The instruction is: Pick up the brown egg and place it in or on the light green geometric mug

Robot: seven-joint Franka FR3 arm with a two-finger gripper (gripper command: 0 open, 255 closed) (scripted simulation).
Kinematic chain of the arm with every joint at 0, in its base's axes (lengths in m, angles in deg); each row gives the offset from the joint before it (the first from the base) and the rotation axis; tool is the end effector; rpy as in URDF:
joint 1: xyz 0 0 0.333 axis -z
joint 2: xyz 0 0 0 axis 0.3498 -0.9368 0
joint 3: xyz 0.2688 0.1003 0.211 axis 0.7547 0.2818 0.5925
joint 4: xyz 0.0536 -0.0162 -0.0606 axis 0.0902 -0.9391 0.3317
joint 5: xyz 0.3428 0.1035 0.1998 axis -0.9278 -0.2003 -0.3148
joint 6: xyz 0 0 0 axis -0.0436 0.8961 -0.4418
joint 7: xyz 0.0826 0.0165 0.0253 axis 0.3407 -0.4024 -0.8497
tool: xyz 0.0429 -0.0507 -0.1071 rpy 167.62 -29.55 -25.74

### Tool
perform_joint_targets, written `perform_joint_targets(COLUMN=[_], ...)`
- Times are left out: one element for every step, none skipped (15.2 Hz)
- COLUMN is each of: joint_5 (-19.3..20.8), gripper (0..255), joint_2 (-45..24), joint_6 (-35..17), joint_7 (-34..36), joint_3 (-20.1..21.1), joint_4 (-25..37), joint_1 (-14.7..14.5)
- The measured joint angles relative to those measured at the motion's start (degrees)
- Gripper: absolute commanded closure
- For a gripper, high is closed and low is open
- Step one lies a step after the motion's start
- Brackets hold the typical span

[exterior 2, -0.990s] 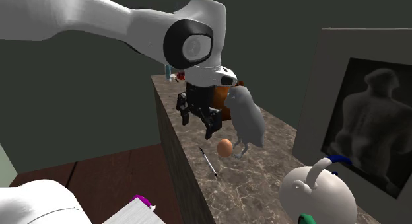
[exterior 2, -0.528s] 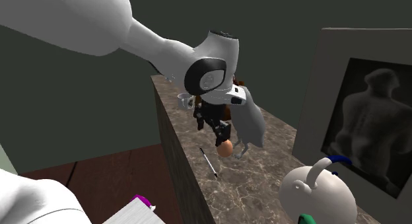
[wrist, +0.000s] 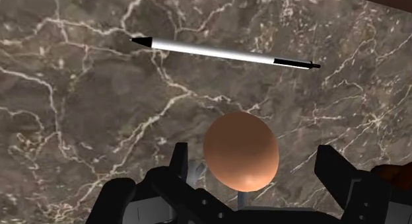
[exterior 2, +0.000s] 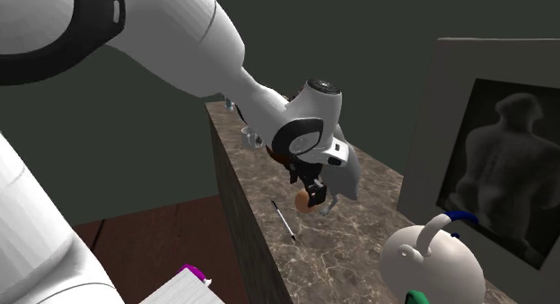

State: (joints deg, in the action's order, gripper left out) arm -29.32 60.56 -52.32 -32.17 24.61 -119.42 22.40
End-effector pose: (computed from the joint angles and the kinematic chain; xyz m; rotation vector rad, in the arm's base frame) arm 0.4993 -0.0096 0.3785 -2.8153 0.5396 -0.2043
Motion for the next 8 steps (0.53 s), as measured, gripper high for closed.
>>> perform_joint_targets(joint_5=[-0.67, -1.18, -1.67, -2.03, -2.38, -2.81, -3.1, -3.45], gripper=[0, 0, 0, 0, 0, 0, 0, 0], joint_2=[-1.14, -2.01, -3.14, -3.8, -4.46, -5.12, -5.84, -6.42], joint_6=[-1.17, -2.13, -3.09, -3.79, -4.45, -5.31, -5.82, -6.45], joint_7=[-0.1, -0.22, -0.5, -0.69, -0.9, -1.03, -1.28, -1.51], joint_3=[-0.01, 0.07, 0.14, 0.22, 0.31, 0.5, 0.55, 0.65], joint_4=[0.19, 0.21, 0.43, 0.45, 0.46, 0.32, 0.52, 0.47], joint_1=[-0.08, -0.21, -0.34, -0.45, -0.57, -0.78, -0.85, -0.96])
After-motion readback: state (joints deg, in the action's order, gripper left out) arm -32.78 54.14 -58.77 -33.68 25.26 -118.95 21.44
